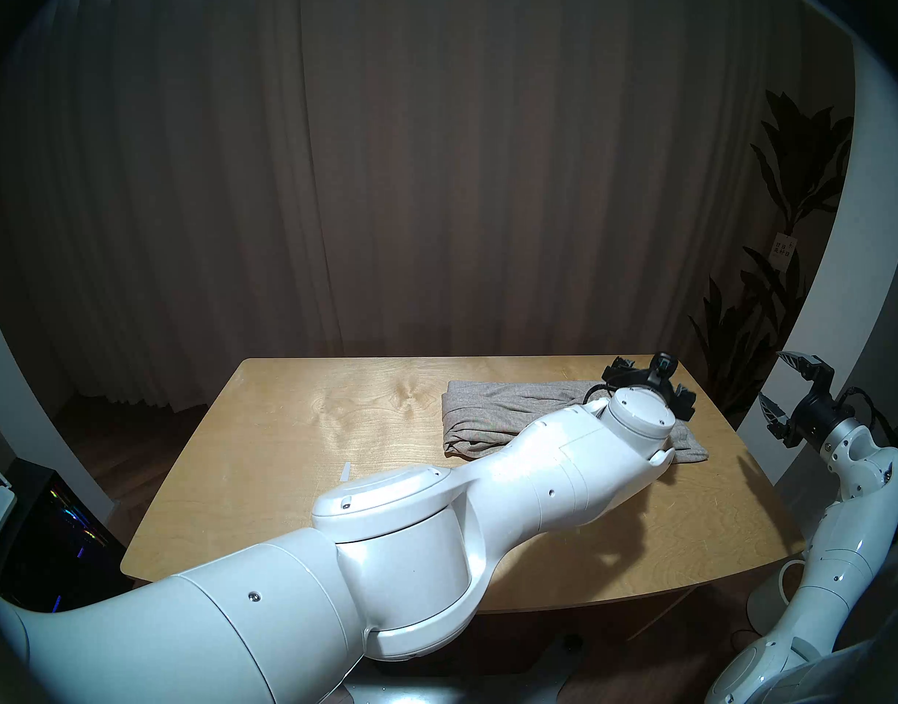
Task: Fold the pants in half lengthwise, then in half again, and set them down flat
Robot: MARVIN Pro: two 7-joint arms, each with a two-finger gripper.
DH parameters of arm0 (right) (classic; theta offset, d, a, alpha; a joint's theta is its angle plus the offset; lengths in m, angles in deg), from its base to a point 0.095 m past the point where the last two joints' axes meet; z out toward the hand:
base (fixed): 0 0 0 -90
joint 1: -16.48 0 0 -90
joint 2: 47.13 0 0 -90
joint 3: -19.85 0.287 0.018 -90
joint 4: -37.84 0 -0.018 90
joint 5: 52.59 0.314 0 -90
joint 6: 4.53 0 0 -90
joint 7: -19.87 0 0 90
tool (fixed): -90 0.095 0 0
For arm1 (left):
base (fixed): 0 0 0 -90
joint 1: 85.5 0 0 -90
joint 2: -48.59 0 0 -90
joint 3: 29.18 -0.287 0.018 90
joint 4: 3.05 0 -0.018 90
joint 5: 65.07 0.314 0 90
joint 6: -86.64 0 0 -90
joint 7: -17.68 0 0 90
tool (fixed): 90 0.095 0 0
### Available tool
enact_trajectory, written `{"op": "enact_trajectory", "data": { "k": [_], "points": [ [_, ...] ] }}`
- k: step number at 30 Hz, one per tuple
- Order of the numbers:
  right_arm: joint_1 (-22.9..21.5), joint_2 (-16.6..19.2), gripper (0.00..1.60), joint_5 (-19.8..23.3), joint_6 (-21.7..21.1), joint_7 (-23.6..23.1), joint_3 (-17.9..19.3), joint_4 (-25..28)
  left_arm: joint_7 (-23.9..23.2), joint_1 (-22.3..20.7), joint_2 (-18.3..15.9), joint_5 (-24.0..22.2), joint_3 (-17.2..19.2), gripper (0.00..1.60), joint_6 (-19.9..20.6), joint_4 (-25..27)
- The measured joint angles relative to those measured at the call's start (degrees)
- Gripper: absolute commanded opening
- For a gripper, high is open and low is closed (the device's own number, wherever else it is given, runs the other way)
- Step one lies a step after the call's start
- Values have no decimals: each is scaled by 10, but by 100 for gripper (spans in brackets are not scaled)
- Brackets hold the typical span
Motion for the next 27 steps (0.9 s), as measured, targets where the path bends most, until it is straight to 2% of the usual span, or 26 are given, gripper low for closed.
{"op": "enact_trajectory", "data": {
  "k": [5, 9, 17, 27],
  "points": [
    [-8, -1, 160, -4, 0, 0, -25, 8, 21, -13, -19, -4, 32, 160, -27, 49],
    [-13, -2, 160, -13, 0, 0, -42, 17, 47, -18, -41, 3, 49, 160, -39, 55],
    [-28, -12, 160, -33, 1, -2, -82, 39, 100, -25, -95, 17, 97, 160, -54, 26],
    [-48, -32, 160, -67, 1, -4, -158, 74, 152, -29, -177, 25, 154, 160, -70, -13]
  ]
}}
